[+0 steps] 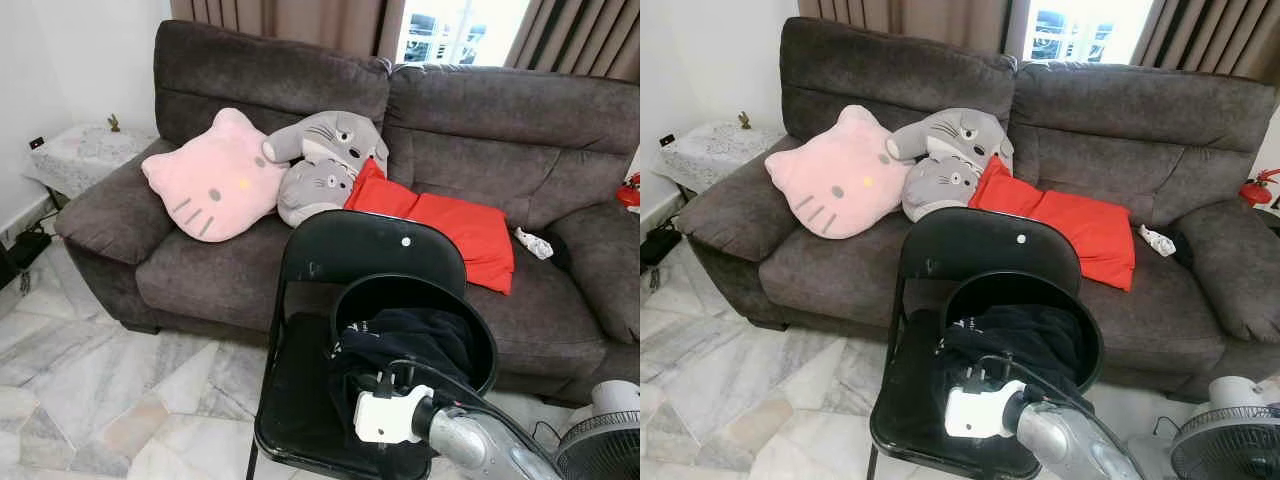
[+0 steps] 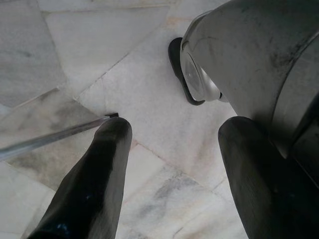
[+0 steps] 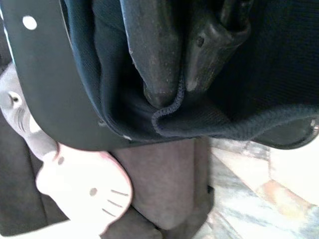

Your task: Hang hanger

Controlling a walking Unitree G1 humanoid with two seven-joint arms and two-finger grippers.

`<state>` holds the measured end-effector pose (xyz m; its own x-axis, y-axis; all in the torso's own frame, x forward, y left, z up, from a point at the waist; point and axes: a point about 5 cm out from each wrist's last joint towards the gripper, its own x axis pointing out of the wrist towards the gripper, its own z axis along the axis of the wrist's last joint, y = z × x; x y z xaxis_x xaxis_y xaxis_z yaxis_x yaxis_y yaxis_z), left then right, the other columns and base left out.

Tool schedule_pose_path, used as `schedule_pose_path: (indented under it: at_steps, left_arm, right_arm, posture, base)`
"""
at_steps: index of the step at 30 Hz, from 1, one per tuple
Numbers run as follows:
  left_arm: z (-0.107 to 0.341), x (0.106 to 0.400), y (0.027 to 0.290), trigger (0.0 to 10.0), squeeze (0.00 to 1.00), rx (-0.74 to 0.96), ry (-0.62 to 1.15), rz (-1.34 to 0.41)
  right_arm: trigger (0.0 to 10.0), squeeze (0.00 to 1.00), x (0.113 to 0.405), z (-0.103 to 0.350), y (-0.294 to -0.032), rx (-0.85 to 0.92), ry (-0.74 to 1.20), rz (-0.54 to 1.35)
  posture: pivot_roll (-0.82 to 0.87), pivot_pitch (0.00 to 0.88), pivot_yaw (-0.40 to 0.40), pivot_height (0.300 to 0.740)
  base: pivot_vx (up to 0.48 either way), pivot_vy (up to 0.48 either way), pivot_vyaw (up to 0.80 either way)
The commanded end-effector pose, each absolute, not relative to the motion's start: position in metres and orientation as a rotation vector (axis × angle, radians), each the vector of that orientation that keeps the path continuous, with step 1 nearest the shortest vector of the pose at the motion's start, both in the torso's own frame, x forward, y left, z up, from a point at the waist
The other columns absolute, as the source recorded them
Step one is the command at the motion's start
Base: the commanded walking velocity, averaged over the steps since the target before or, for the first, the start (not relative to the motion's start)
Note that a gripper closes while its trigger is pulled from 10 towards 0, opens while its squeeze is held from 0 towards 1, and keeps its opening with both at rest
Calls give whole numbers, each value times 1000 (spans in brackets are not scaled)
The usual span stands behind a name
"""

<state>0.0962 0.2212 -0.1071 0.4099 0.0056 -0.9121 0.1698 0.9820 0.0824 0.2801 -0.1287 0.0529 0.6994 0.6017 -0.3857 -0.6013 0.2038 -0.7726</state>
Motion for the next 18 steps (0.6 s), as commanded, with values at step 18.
schedule_pose_path:
  at_steps: [18]
  left_arm:
    - [-107,105,210,10000,0,155,1122,-121]
  right_arm:
    - [0,0,325,132,-190,-587,-284,251]
  posture:
    - [-74,0,-80,740]
  base:
    - [0,0,0]
